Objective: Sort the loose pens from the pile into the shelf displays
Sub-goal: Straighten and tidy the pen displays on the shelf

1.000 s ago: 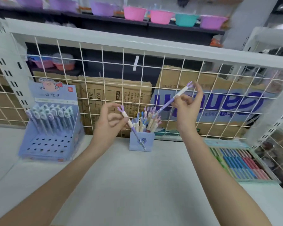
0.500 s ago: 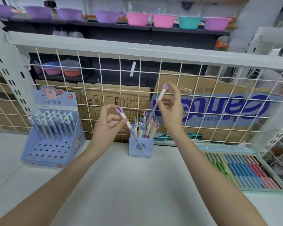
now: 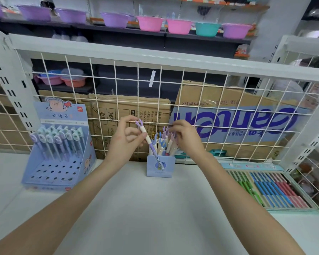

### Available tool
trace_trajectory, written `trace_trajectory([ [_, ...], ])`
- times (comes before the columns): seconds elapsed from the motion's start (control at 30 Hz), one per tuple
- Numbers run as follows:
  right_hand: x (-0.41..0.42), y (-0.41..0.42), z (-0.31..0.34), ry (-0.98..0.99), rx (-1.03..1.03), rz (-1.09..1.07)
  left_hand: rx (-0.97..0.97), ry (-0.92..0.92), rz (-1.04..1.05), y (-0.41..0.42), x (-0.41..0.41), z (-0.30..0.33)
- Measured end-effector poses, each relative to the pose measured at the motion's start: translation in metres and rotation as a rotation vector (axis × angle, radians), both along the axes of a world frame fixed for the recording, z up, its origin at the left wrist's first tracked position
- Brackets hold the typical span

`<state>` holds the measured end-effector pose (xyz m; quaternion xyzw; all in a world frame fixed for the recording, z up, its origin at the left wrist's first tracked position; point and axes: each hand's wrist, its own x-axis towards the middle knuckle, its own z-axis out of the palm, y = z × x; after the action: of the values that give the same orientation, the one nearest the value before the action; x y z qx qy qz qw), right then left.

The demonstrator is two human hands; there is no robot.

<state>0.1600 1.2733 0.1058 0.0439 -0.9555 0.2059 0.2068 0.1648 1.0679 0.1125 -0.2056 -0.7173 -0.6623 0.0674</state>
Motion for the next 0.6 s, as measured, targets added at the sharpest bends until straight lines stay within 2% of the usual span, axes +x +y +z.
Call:
trace_trajectory([
  [0.17, 0.003, -0.001, -0.014, 0.019, 0.047, -0.062, -0.016, 0.016, -0.011, -0.003, -0.001, 0.002],
  [0.23, 0.009, -0.006, -0.008, 0.045, -0.094, -0.079, -0.012, 0.018, -0.023, -0.003, 0.0, 0.002],
  [0.33, 0.023, -0.014, 0.006, 0.093, -0.418, -0.079, 0.016, 0.018, -0.059, -0.001, 0.002, 0.002],
  [0.4, 0.034, -0.022, 0.015, 0.038, -0.612, 0.018, 0.026, 0.025, -0.08, 0.002, 0.005, 0.002],
  [0.5, 0.043, -0.032, 0.022, -0.007, -0.643, 0.154, 0.019, 0.018, -0.074, 0.01, 0.007, 0.0],
  [0.6, 0.048, -0.036, 0.025, 0.015, -0.626, 0.161, -0.025, 0.028, -0.094, 0.015, 0.013, -0.002],
])
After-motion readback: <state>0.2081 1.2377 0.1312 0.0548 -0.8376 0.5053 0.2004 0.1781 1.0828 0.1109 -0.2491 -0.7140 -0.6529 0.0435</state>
